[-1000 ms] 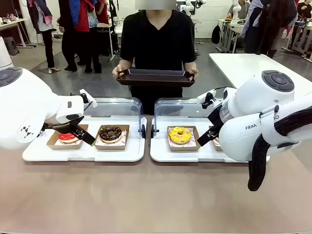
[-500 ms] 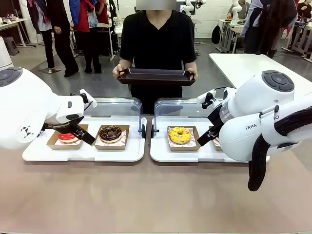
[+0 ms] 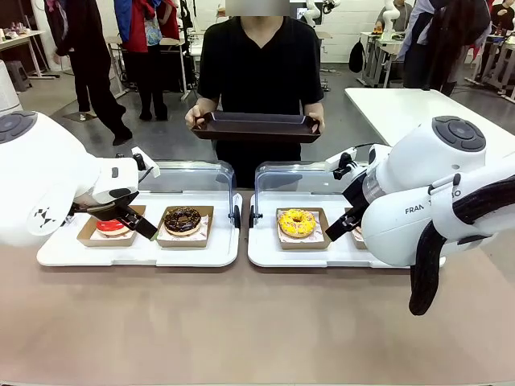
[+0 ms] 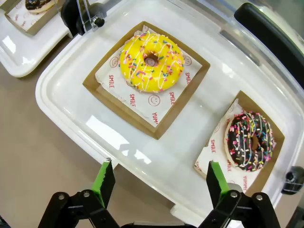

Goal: Provide the desired donut to the person.
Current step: Pick up and lift the Paper togo box containing the Donut pointed at by the person.

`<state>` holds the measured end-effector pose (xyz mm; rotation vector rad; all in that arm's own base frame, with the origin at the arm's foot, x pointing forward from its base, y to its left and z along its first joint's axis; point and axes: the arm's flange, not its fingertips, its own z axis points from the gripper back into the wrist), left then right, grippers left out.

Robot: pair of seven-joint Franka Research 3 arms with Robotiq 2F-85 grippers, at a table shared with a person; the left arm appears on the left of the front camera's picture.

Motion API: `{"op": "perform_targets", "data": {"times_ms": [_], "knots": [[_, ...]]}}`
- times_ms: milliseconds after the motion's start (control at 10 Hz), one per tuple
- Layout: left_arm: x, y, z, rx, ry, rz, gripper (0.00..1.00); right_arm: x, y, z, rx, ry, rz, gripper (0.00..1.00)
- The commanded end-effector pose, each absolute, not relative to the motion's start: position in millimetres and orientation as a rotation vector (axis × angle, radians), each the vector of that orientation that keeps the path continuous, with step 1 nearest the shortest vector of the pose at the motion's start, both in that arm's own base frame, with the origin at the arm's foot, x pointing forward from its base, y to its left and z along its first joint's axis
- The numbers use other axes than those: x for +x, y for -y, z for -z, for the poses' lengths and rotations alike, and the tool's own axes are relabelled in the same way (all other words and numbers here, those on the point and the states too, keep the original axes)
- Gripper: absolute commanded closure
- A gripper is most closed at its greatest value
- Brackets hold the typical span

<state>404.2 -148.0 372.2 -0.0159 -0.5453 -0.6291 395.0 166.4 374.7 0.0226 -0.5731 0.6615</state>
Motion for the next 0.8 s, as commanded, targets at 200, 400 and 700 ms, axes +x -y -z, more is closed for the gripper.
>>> {"op": "perform_targets", "data": {"times_ms": [200,400,700], "knots": [[352.4,149.0,-476.6,0.030,0.494,0.677,0.00,333.8,-174.5,-486.0,-0.083,0.510,-0.663,0.00],[331.4,147.1,-538.9,0.068,0.499,0.665,0.00,298.2,-177.4,-560.1,-0.086,0.521,-0.627,0.00],[324.9,149.8,-569.1,0.168,0.654,0.597,0.00,286.3,-170.7,-566.5,-0.101,0.544,-0.635,0.00]]}}
